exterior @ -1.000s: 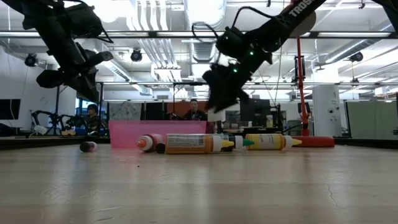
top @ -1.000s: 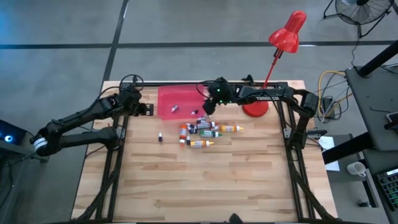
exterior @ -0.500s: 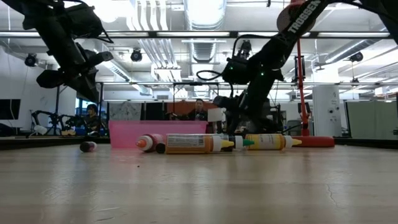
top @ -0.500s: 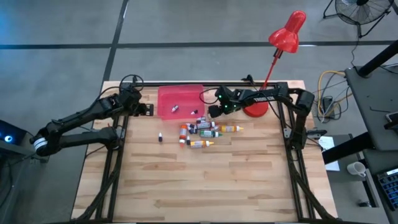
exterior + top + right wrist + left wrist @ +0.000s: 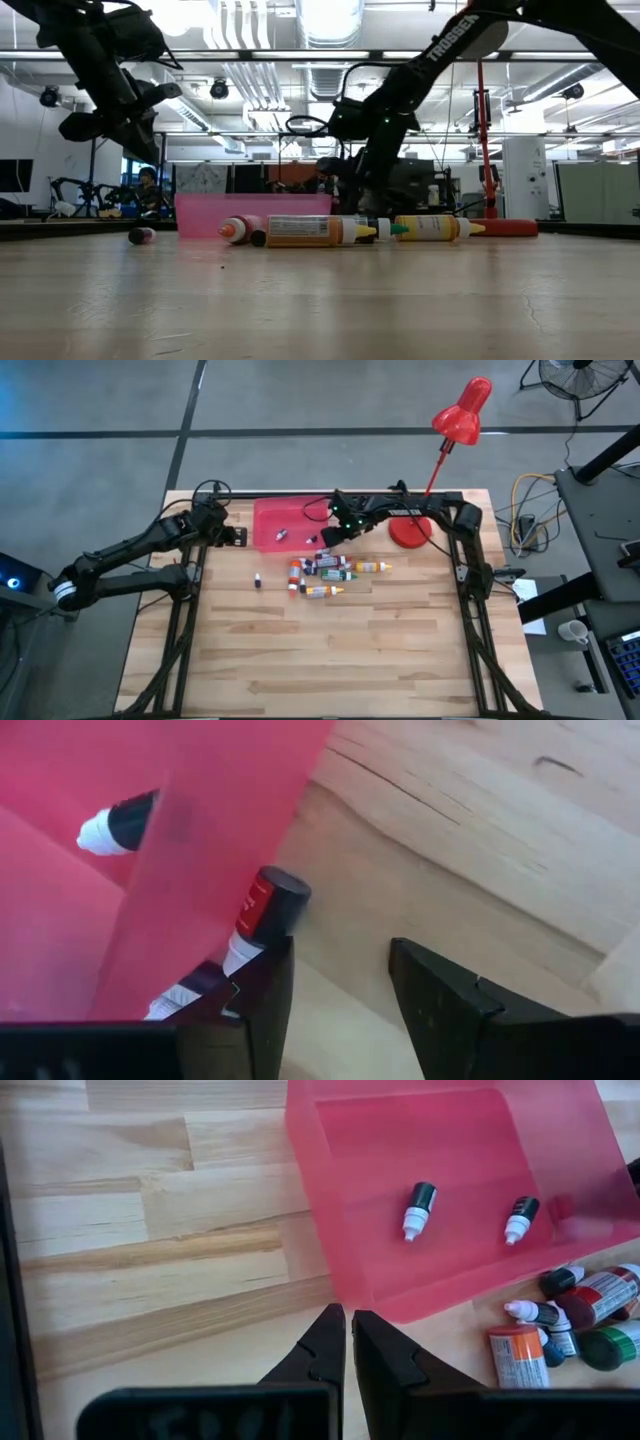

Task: Pick & Place food coloring
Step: Put the small red food coloring bottle into the red bin

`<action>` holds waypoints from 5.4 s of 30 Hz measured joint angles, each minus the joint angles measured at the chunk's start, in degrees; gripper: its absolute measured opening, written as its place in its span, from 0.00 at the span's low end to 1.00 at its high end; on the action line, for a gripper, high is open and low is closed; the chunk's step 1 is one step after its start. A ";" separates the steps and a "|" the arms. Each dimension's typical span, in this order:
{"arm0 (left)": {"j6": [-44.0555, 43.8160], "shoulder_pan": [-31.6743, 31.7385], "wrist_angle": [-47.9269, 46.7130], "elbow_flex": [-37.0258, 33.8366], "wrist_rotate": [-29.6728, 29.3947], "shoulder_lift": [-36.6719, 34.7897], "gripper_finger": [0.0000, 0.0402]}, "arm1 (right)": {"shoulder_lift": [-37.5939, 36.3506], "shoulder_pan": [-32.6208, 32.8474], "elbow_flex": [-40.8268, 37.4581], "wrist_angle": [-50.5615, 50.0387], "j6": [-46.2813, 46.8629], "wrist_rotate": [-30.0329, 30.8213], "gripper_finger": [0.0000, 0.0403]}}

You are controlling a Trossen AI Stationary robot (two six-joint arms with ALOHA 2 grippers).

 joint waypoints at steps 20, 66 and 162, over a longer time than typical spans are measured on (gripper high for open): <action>1.30 -0.02 -0.39 0.00 -0.06 0.00 0.00 | 0.41 2.46 7.77 -2.03 -4.48 7.46 0.47; 0.77 -0.04 4.49 -4.49 0.38 -0.96 0.00 | 5.92 5.99 10.09 -3.85 -11.85 13.18 0.11; -39.37 -34.46 7.55 -1.16 -8.35 35.53 0.19 | -7.87 2.62 10.98 -6.67 -41.18 0.15 0.56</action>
